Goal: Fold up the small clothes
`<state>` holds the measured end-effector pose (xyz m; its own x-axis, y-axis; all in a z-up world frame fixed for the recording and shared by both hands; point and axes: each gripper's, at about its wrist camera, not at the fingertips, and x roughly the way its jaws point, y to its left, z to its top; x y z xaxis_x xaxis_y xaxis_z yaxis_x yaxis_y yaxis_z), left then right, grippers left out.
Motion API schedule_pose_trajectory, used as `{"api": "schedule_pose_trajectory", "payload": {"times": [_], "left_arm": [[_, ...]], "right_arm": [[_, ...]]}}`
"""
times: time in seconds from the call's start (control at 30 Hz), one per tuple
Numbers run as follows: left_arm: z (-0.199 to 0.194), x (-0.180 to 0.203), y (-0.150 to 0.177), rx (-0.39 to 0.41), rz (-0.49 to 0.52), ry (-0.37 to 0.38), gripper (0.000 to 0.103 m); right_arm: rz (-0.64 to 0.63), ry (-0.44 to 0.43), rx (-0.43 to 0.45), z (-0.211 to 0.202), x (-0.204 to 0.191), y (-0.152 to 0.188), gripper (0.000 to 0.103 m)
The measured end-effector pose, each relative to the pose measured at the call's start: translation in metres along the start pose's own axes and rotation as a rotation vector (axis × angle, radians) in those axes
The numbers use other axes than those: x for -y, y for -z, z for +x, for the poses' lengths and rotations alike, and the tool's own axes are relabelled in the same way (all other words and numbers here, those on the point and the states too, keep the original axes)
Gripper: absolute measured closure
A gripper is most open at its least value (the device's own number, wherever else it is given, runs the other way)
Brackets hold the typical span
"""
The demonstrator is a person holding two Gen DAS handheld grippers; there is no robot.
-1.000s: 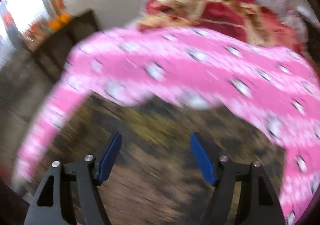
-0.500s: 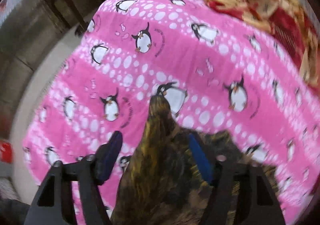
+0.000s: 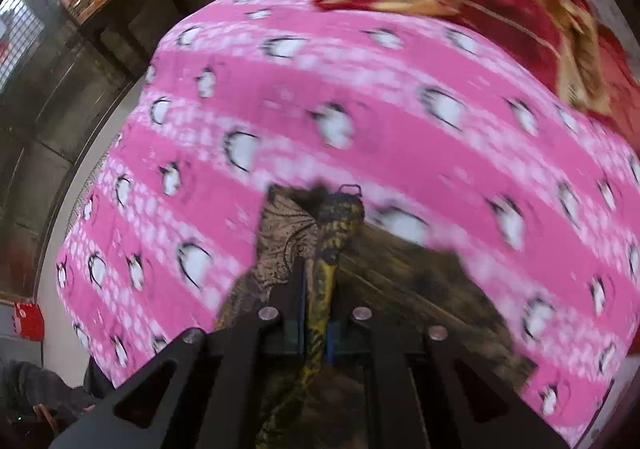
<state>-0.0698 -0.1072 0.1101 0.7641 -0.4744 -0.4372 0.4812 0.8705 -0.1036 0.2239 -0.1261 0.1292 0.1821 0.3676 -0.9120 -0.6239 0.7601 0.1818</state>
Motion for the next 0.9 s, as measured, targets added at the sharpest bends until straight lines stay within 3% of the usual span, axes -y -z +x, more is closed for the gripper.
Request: {"api": "schedule_pose_trajectory", "payload": {"times": [0.17, 0.27, 0.53, 0.6, 0.77, 0.83, 0.9], "left_arm": [[0.045, 0.054, -0.009, -0.066, 0.101, 0.117, 0.103], [0.075, 0.077, -0.009, -0.115, 0.103, 0.160, 0.103], [0.128, 0.114, 0.007, -0.243, 0.114, 0.218, 0.103], [0.135, 0.118, 0.014, -0.277, 0.120, 0.225, 0.103], [0.114, 0.105, 0.016, -0.332, 0.071, 0.271, 0.103], [0.092, 0.090, 0.014, -0.329, 0.040, 0.278, 0.103], [0.059, 0.061, 0.015, -0.299, -0.022, 0.232, 0.103]], "right_arm": [[0.063, 0.015, 0.012, -0.024, 0.069, 0.044, 0.096], [0.133, 0.008, 0.036, -0.027, 0.113, 0.067, 0.096], [0.260, -0.014, 0.034, 0.016, 0.182, 0.120, 0.096], [0.277, -0.018, 0.060, 0.025, 0.189, 0.129, 0.091], [0.327, -0.018, 0.161, 0.013, 0.193, 0.151, 0.081], [0.329, 0.001, 0.224, -0.012, 0.187, 0.161, 0.081], [0.309, 0.009, 0.318, -0.047, 0.174, 0.176, 0.080]]}}
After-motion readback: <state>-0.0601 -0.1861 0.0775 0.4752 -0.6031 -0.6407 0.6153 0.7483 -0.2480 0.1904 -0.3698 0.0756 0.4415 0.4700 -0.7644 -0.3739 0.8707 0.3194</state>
